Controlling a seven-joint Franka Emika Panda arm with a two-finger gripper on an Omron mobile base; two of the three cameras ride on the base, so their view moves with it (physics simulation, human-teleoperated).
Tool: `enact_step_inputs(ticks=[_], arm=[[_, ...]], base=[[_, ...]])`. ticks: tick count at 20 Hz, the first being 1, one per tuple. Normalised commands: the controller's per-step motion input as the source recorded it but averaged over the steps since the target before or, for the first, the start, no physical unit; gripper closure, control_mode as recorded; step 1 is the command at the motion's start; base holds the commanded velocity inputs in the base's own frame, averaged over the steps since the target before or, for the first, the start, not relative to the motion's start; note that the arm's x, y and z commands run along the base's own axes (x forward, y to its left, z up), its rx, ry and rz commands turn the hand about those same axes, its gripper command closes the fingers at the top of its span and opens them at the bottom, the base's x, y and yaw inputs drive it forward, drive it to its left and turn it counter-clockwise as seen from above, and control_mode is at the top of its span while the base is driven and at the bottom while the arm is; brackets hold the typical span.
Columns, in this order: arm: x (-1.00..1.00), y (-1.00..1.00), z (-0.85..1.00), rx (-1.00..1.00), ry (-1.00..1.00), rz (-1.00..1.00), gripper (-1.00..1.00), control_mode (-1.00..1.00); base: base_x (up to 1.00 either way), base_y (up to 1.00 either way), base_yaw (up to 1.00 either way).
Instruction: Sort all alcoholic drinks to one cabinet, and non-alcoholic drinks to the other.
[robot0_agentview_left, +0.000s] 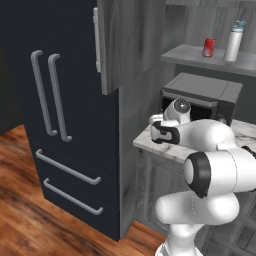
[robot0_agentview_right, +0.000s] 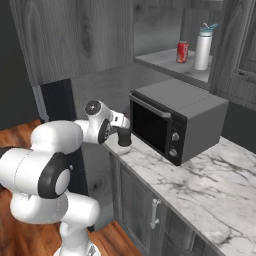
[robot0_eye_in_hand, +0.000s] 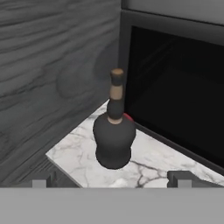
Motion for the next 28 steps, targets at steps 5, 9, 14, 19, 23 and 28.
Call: enact_step_inputs(ticks=[5, 9, 14, 19, 23, 28], arm=[[0.04, -0.01, -0.03, 0.0, -0.07, 0.0, -1.0, -1.0], [0.02, -0.03, -0.03, 0.0, -0.06, 0.0, -1.0, -1.0], [0.04, -0.03, -0.04, 0.0, -0.04, 0.0, -1.0, -1.0], [0.03, -0.01, -0.04, 0.0, -0.06, 0.0, -1.0, -1.0], [0.0, 0.0, -0.05, -0.01, -0.09, 0.0, -1.0, -1.0], [0.0, 0.0, -0.05, 0.0, -0.1, 0.0, -1.0, -1.0]], base=[[0.0, 0.0, 0.0], [0.0, 0.0, 0.0], [0.0, 0.0, 0.0], [0.0, 0.0, 0.0], [0.0, 0.0, 0.0], [0.0, 0.0, 0.0]])
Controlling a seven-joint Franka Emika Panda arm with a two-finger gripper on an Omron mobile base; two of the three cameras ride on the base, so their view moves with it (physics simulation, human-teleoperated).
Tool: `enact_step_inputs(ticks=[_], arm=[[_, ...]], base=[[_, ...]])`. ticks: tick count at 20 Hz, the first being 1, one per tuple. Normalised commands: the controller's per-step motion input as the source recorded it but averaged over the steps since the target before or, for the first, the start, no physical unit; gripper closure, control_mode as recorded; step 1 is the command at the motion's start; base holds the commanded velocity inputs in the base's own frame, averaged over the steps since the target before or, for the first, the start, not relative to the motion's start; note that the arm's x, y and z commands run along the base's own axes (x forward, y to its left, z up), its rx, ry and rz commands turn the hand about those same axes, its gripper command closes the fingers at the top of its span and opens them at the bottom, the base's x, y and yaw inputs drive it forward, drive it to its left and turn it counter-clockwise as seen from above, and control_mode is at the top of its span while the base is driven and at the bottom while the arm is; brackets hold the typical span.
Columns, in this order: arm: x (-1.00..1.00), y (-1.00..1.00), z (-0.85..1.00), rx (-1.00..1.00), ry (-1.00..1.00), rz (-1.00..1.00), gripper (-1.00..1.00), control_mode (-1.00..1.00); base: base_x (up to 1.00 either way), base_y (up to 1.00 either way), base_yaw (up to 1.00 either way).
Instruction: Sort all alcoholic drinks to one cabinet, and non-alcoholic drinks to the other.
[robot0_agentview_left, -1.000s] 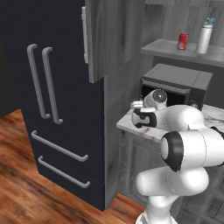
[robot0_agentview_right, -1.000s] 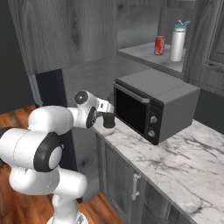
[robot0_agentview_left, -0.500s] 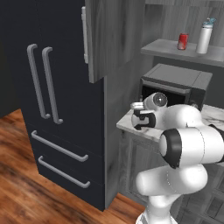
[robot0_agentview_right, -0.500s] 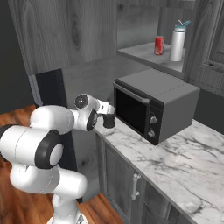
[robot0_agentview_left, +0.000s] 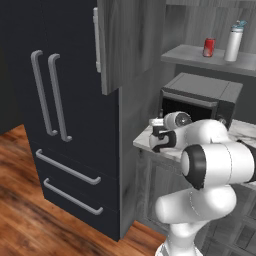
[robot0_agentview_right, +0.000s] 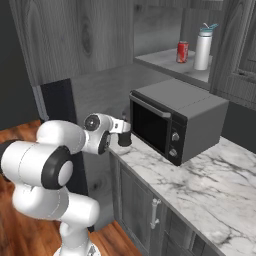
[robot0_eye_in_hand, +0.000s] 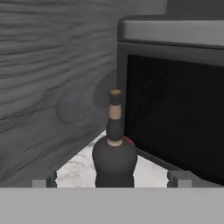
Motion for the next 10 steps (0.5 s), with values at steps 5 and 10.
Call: enact_step_inputs(ticks=[5, 10], arm=[[0.0, 0.0, -0.03, 0.0, -0.1, 0.0, -1.0, -1.0], [0.0, 0.0, 0.0, 0.0, -0.09, 0.0, -1.0, -1.0]], base=[[0.0, 0.0, 0.0], [0.0, 0.0, 0.0]])
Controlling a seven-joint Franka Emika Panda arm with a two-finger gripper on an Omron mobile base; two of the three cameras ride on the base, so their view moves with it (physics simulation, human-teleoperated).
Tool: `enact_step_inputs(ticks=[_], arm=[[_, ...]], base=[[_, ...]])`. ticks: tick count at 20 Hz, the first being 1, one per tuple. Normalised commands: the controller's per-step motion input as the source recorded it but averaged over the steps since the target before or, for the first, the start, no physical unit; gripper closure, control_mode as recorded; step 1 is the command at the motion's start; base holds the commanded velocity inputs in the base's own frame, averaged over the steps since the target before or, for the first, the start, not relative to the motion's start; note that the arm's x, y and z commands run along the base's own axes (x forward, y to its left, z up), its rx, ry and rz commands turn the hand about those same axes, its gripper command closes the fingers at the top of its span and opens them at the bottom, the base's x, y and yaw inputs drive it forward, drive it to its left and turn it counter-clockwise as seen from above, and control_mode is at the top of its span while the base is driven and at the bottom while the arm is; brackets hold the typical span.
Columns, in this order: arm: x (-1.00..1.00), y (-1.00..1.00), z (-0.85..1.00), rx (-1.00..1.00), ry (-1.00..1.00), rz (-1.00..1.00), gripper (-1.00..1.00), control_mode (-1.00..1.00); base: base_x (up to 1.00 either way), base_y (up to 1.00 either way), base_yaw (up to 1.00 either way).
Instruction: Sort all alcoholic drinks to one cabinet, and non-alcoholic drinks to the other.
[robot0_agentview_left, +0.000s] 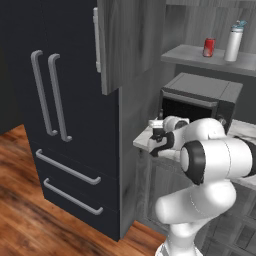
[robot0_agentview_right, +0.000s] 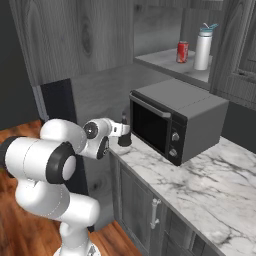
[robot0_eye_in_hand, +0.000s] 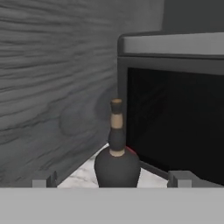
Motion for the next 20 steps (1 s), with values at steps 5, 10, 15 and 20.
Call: enact_step_inputs(ticks=[5, 10, 15, 20], arm=[[0.0, 0.0, 0.0, 0.0, -0.08, 0.0, -1.0, -1.0], [0.0, 0.0, 0.0, 0.0, -0.08, 0.0, -1.0, -1.0], [0.0, -0.01, 0.0, 0.0, -0.01, 0.0, -1.0, -1.0], [0.01, -0.05, 0.0, 0.0, 0.0, 0.0, -1.0, -1.0]], base=[[0.0, 0.0, 0.0], [0.0, 0.0, 0.0], [0.0, 0.0, 0.0], [0.0, 0.0, 0.0]])
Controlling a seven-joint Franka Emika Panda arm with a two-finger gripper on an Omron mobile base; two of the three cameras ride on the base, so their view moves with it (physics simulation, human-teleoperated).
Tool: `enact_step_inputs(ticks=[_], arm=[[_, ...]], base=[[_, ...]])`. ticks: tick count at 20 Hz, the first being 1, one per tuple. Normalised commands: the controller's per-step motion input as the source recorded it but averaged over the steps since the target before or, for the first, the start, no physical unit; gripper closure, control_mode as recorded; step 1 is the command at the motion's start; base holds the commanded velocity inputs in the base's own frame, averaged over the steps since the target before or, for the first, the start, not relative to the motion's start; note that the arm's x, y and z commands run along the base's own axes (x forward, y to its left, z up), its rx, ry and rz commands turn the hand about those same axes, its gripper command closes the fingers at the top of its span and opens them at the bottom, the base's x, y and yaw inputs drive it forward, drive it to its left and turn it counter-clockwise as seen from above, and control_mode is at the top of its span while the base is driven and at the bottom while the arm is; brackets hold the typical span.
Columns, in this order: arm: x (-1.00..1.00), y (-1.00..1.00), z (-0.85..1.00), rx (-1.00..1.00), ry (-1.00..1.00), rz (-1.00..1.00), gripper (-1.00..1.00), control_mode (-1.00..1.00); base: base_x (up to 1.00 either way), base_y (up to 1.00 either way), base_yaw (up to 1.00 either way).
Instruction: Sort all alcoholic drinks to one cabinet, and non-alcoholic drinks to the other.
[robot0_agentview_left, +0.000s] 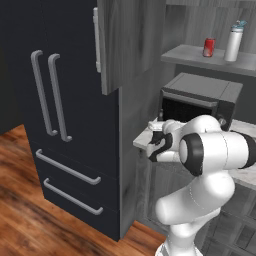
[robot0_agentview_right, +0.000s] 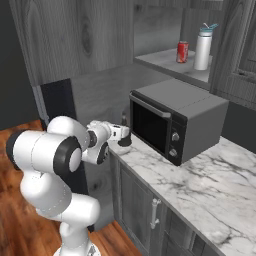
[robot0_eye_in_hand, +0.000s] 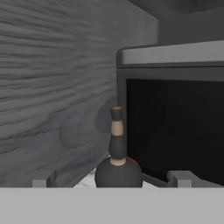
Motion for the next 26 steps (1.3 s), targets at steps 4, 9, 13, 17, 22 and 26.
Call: enact_step_inputs(ticks=[4, 9, 13, 17, 22, 26], arm=[[0.09, -0.08, 0.0, 0.01, 0.0, 0.0, -1.0, -1.0], [0.15, -0.06, 0.0, 0.01, 0.01, 0.0, -1.0, -1.0], [0.19, -0.01, -0.03, 0.0, 0.0, 0.0, -1.0, -1.0], [0.2, 0.0, -0.1, 0.0, 0.0, 0.0, -1.0, -1.0], [0.21, 0.0, -0.12, 0.0, 0.0, 0.0, -1.0, -1.0], [0.2, 0.0, -0.09, 0.0, 0.0, 0.0, -1.0, -1.0]], base=[[0.0, 0.0, 0.0], [0.0, 0.0, 0.0], [0.0, 0.0, 0.0], [0.0, 0.0, 0.0], [0.0, 0.0, 0.0], [0.0, 0.0, 0.0]])
